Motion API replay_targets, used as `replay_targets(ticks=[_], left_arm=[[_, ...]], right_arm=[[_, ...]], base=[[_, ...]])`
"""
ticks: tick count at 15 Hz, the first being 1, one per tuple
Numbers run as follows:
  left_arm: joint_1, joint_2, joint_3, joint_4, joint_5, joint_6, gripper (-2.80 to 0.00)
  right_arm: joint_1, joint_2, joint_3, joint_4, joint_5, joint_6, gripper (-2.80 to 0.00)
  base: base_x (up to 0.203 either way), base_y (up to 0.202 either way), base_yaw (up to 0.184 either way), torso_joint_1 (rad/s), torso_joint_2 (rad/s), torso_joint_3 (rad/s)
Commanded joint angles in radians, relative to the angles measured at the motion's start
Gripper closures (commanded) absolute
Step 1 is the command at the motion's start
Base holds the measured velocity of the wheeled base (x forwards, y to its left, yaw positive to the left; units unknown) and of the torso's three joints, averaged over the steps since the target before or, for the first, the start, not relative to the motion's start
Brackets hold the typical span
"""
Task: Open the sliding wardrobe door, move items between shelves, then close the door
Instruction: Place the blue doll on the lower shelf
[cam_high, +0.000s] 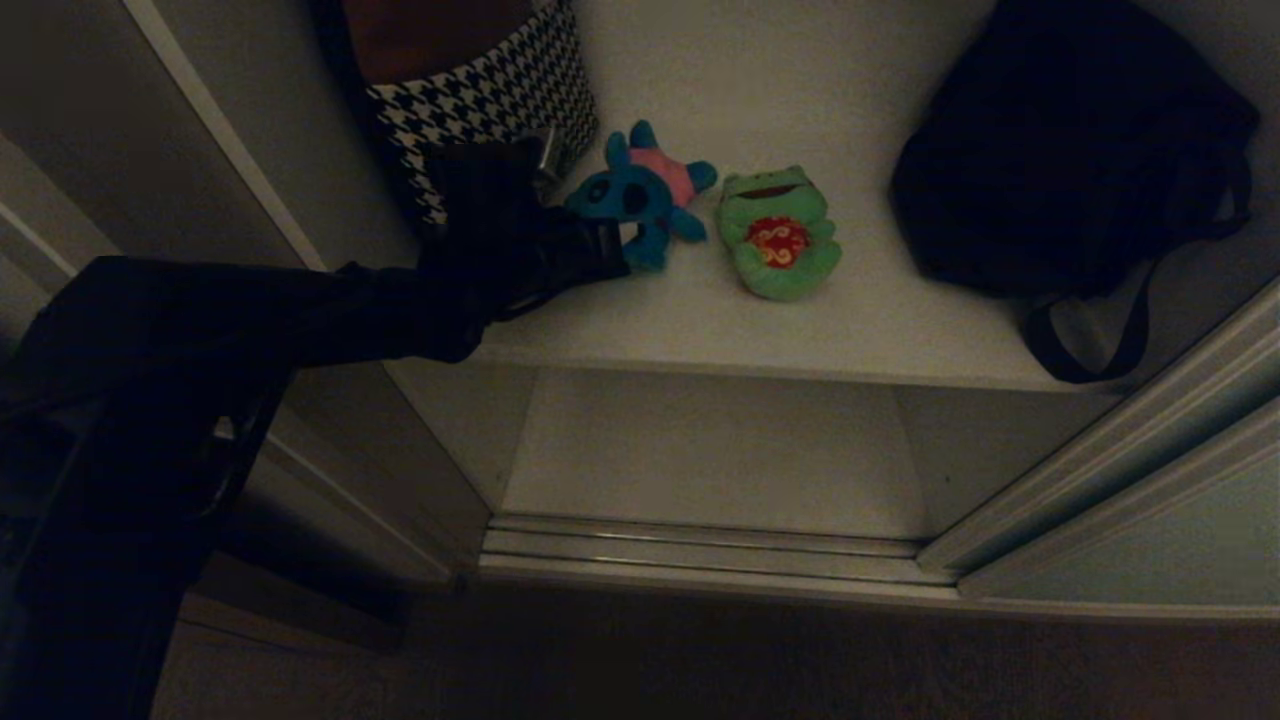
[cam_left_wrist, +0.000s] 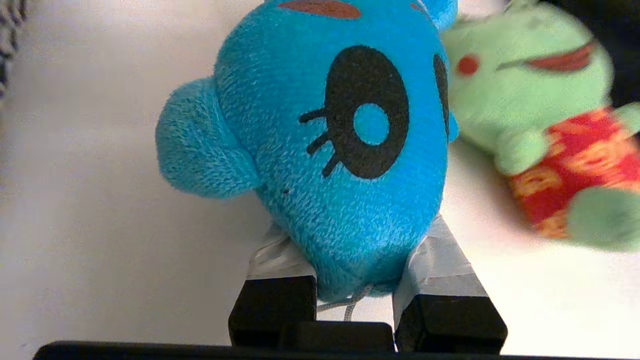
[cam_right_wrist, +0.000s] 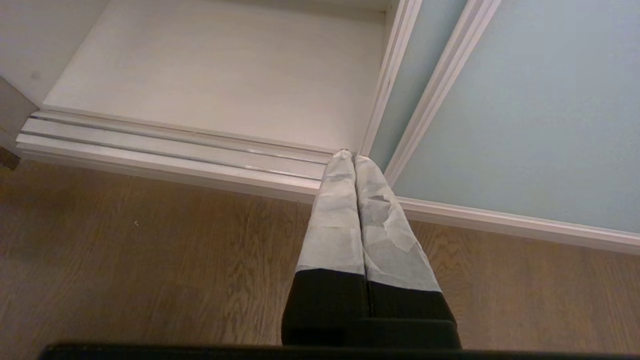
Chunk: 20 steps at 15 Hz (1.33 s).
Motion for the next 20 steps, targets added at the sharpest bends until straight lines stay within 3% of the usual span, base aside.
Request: replay_targets(ticks=[1,5,9,17,20], left_arm=[[-0.001,-0.052,0.004,0.013,-0.001,-0.018,0.00],[-0.004,-0.137,0.025,0.103,0.014,-0.014,0.00],[-0.034,-0.272,0.097,0.251,0.098,-0.013,0.00],[-0.078,-0.679,0.462,0.306,0.143,-0.033,0.00],[-0.090,-0.834,0.579,0.376,0.146,-0.049,0.00]], right_arm=[[0.000,-0.001,0.000,0.000,0.000,-0.002,0.00],[0.000,-0.001,0.000,0.000,0.001,-0.002,0.00],[0.000,-0.001,0.001,0.001,0.001,-0.002,0.00],[0.000,-0.001,0.000,0.000,0.000,-0.002,0.00],[0.000,-0.001,0.000,0.000,0.001,-0.002,0.00]], base=[[0.000,0.000,0.000,0.000,0.00,0.000],[0.000,0.000,0.000,0.000,0.00,0.000],[0.000,0.000,0.000,0.000,0.00,0.000],[0.000,0.000,0.000,0.000,0.00,0.000],[0.000,0.000,0.000,0.000,0.00,0.000]])
